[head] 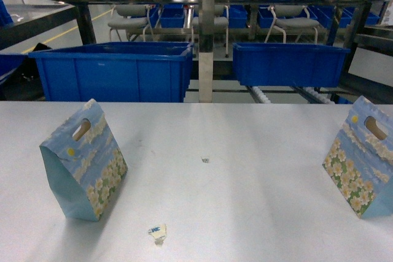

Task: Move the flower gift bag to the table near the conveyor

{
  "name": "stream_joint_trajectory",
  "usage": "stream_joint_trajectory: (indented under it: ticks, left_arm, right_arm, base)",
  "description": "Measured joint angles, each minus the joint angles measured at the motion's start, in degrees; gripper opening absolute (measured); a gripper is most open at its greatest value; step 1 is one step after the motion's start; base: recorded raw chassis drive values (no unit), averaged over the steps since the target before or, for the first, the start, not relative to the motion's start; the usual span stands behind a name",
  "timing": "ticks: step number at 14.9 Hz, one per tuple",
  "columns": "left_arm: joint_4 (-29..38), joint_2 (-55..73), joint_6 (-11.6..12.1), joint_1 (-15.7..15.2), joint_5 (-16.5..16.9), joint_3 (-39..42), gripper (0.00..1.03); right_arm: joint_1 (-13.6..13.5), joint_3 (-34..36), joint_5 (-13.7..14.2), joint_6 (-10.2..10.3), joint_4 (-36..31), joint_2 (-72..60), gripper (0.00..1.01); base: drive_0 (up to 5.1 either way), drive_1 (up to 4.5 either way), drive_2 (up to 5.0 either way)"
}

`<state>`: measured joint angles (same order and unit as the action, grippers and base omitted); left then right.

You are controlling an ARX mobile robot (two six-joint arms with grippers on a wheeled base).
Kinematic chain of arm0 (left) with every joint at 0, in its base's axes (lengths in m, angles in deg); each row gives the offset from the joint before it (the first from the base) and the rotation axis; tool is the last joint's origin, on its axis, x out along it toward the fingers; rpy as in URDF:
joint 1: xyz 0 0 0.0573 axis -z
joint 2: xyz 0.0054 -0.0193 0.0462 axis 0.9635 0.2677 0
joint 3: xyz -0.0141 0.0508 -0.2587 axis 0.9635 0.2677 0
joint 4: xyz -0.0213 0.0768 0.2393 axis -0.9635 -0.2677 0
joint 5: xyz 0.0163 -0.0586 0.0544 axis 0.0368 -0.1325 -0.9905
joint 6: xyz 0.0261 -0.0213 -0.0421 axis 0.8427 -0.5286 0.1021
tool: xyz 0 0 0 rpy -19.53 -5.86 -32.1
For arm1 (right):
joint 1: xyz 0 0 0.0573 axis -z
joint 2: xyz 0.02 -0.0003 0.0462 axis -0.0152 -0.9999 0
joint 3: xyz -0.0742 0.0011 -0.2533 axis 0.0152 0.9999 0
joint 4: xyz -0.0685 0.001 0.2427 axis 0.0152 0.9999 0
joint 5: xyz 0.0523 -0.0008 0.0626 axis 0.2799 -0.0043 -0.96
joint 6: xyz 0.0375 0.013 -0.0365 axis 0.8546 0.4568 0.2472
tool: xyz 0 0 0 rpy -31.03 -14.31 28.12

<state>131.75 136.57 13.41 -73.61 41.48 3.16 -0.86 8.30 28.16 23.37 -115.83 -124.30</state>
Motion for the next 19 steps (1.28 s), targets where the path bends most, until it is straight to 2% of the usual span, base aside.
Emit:
stream_joint_trajectory:
  ticks: [1,8,9,15,19]
  left_arm:
    - [-0.83,-2.45,-0.02,-1.09,0.2,2.12,0.02]
    - [-10.4,-19.56,-0.02,-0.85,0.46,9.86,0.02]
    - [-7.58,-20.15,-0.02,-0.85,0.46,11.52,0.02]
    - [-21.49,-34.32,-0.02,-0.85,0.48,12.13,0.02]
    - [-28.22,-41.46,-0.02,-0.87,0.48,12.15,0.02]
  right_arm:
    - [0.0,1.57,0.0,0.0,0.76,2.36,0.02]
    - [0.0,7.67,0.0,0.0,10.03,18.27,0.02]
    - [0.0,9.25,-0.02,-0.02,8.7,18.71,0.02]
    - [0.0,9.27,-0.04,0.0,20.92,31.69,0.02]
    - [0.0,9.27,-0.04,-0.02,26.58,37.35,0.02]
  base:
    - [0.0,0.0,0.0]
    - [0.0,0.0,0.0]
    - [0.0,0.0,0.0]
    - [0.0,0.0,0.0]
    - [0.0,0.0,0.0]
